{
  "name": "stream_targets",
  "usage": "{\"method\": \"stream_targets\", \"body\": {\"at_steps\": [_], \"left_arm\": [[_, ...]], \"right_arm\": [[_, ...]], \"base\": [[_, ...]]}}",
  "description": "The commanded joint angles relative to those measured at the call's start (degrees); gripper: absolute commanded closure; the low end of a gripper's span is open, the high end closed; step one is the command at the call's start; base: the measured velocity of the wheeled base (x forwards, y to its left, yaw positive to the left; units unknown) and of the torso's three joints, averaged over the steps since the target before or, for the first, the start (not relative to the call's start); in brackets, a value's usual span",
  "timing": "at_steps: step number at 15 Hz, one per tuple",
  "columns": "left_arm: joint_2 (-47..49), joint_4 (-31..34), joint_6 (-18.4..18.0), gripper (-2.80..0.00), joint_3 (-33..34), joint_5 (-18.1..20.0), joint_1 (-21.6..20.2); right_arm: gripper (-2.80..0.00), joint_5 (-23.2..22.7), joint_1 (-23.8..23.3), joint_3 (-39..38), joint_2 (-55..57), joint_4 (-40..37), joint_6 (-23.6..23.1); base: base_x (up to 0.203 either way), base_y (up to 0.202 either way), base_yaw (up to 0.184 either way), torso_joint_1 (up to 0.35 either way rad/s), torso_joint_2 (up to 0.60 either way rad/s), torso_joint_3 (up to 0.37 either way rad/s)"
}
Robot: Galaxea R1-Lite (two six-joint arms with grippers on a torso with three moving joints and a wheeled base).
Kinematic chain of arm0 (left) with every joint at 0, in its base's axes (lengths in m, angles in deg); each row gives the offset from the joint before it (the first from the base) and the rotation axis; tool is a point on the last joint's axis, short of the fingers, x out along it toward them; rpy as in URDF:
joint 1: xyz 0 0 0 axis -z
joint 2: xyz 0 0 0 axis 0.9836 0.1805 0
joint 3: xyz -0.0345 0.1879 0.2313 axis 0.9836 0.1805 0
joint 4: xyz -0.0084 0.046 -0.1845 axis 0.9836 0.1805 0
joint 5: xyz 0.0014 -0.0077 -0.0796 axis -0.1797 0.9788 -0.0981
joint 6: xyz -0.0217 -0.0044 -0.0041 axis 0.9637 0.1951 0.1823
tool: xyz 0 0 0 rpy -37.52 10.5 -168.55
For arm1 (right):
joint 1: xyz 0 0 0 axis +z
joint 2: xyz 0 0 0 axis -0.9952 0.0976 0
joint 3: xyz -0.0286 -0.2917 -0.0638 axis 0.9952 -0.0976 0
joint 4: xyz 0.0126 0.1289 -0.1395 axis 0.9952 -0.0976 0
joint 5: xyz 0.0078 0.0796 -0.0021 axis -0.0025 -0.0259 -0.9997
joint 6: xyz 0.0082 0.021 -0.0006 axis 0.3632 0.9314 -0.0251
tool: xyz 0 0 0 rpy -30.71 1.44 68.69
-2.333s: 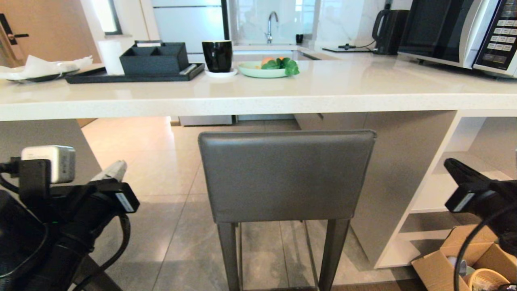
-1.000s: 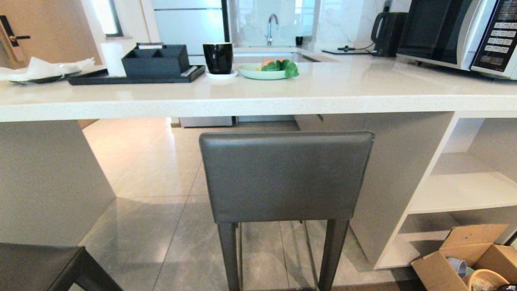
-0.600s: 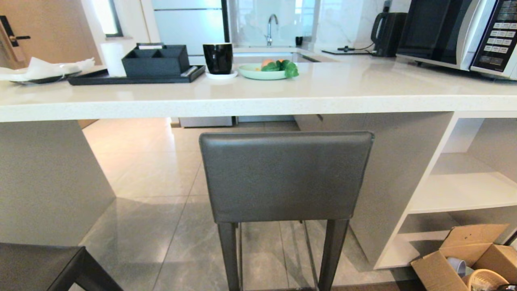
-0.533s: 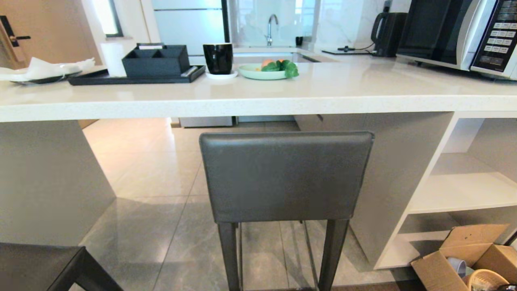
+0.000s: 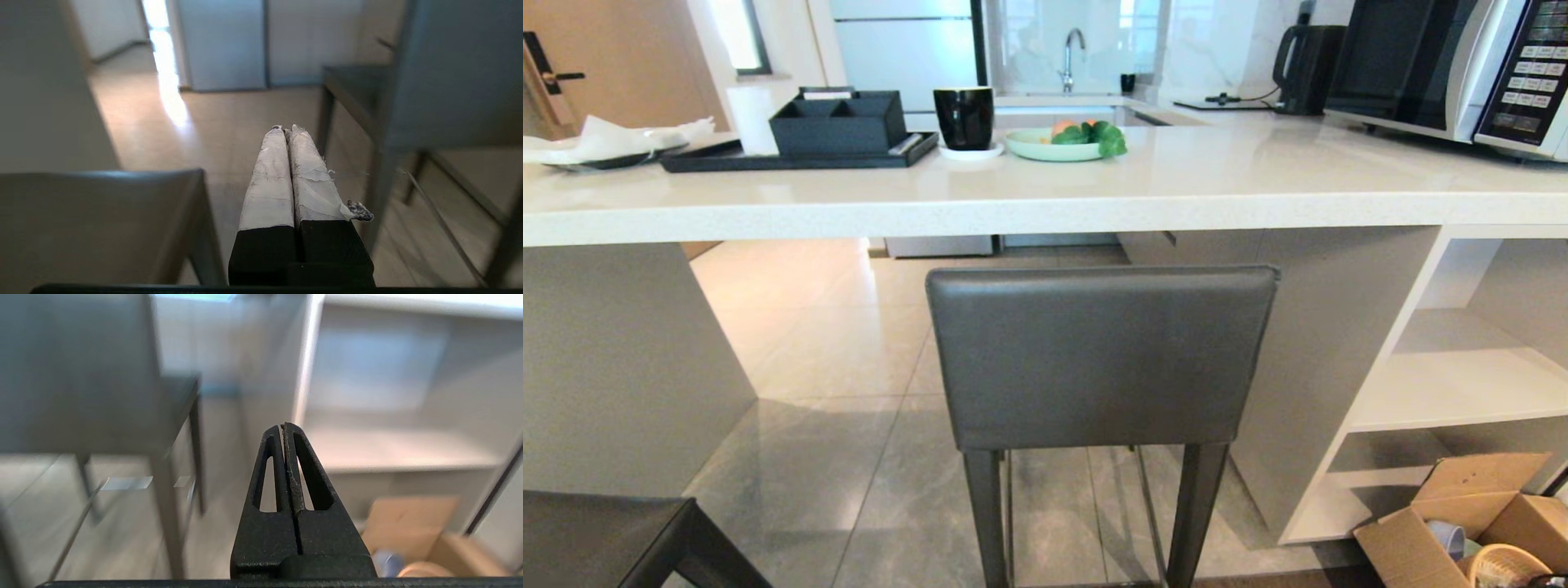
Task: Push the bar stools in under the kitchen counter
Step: Push the gray chair back under the dining table
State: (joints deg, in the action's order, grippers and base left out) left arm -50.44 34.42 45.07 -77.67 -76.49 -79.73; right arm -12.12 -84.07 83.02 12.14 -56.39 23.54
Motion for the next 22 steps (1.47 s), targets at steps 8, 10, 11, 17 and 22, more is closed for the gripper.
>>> {"method": "stream_targets", "body": {"at_steps": [8,10,11,17,22], "left_arm": [[0.2,4.8,-0.8,0.00,0.4,-0.1,0.0],[0.2,6.7,-0.7,0.00,-0.1,-0.3,0.0],[0.2,6.8,-0.1,0.00,-0.1,-0.7,0.0],[0.2,8.7,1.8,0.00,-0.4,-3.0,0.0],[0.2,13.8,-0.9,0.00,-1.4,-3.0,0.0]], "right_arm": [[0.00,-7.1,0.0,-0.3,0.0,-13.1,-2.8],[0.00,-6.5,0.0,-0.3,0.1,-13.3,-2.3],[0.00,-5.6,0.0,-0.4,0.1,-13.2,-0.5],[0.00,-4.6,0.0,-0.3,0.2,-13.1,2.1],[0.00,-3.7,0.0,-0.3,0.2,-13.0,6.0]], "base": [[0.000,0.000,0.000,0.000,0.00,0.000],[0.000,0.000,0.000,0.000,0.00,0.000],[0.000,0.000,0.000,0.000,0.00,0.000],[0.000,0.000,0.000,0.000,0.00,0.000],[0.000,0.000,0.000,0.000,0.00,0.000]]}}
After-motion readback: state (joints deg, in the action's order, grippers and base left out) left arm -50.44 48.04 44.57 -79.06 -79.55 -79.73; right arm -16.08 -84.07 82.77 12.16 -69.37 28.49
